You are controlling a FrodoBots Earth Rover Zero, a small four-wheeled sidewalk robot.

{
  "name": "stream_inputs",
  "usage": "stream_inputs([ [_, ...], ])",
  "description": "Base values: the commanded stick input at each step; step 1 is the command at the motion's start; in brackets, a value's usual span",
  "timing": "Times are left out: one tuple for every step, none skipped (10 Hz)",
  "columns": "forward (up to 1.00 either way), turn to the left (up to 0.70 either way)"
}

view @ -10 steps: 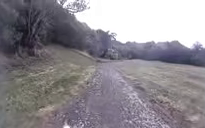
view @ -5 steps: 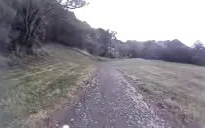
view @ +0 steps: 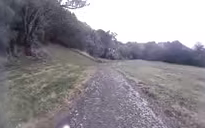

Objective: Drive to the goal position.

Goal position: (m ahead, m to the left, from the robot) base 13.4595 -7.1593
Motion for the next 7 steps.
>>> stream_inputs([
  [0.45,0.0],
  [0.45,0.0],
  [0.45,0.0],
  [0.45,0.0],
  [0.45,0.0],
  [0.45,0.0],
  [0.45,0.0],
])
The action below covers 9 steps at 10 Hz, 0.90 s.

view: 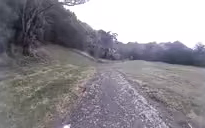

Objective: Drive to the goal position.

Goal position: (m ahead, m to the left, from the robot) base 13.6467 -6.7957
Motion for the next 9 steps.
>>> stream_inputs([
  [0.45,0.0],
  [0.45,0.0],
  [0.45,0.0],
  [0.45,0.0],
  [0.45,0.0],
  [0.45,0.0],
  [0.45,0.0],
  [0.45,0.0],
  [0.45,0.0],
])
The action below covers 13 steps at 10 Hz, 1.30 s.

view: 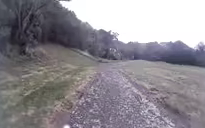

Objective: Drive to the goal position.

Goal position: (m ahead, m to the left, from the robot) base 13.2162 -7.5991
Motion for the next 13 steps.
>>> stream_inputs([
  [0.45,-0.14],
  [0.45,-0.13],
  [0.45,-0.12],
  [0.45,-0.12],
  [0.45,-0.1],
  [0.45,-0.09],
  [0.45,-0.08],
  [0.45,-0.05],
  [0.45,-0.01],
  [0.45,0.0],
  [0.45,0.0],
  [0.45,0.0],
  [0.45,0.0],
])
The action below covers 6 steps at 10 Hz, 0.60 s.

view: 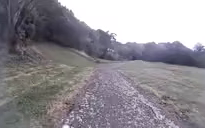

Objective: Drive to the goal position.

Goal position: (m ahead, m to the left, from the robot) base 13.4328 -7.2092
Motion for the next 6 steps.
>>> stream_inputs([
  [0.45,0.0],
  [0.45,0.0],
  [0.45,0.0],
  [0.45,0.0],
  [0.45,0.0],
  [0.45,0.0],
])
